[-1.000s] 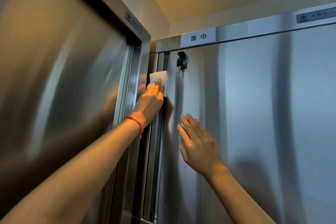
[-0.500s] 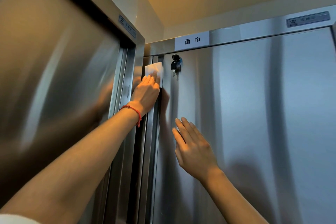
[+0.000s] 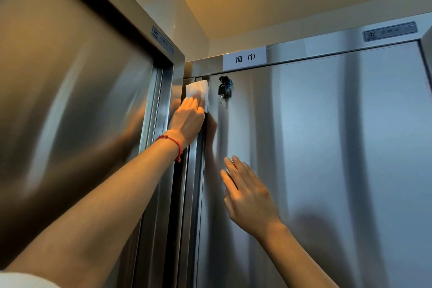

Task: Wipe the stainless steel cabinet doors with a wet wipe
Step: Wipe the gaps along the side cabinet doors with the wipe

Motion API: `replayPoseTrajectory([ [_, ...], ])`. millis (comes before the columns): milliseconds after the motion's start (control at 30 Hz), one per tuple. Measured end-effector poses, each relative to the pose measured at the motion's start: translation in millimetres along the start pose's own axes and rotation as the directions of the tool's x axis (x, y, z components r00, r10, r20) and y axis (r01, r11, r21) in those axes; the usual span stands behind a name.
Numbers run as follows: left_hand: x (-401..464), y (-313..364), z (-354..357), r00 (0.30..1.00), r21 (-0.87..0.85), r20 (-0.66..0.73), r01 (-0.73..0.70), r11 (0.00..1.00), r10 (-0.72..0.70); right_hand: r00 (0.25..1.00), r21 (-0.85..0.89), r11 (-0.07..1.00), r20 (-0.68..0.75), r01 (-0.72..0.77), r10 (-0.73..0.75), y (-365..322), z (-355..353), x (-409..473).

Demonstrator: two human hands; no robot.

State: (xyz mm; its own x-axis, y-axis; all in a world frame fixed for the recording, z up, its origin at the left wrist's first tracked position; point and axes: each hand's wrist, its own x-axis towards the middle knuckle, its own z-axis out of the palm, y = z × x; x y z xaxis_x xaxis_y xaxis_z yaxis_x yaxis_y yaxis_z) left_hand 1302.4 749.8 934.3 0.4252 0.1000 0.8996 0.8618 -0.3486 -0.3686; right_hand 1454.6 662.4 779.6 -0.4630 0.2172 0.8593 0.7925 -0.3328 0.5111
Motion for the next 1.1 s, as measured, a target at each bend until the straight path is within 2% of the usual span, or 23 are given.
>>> replayPoseTrajectory([
  [733, 21.3, -6.0, -2.4, 1.0, 0.053, -0.026, 0.0, 0.999, 0.002, 1.0, -0.007, 1.0, 0.022, 0.001, -0.001, 1.2, -0.1, -0.2],
  [1100, 14.9, -2.8, 1.7, 1.0, -0.002, -0.006, 0.015, 1.0, -0.015, 1.0, 0.003, 1.0, 0.008, -0.001, 0.001, 0.8, 1.5, -0.9],
])
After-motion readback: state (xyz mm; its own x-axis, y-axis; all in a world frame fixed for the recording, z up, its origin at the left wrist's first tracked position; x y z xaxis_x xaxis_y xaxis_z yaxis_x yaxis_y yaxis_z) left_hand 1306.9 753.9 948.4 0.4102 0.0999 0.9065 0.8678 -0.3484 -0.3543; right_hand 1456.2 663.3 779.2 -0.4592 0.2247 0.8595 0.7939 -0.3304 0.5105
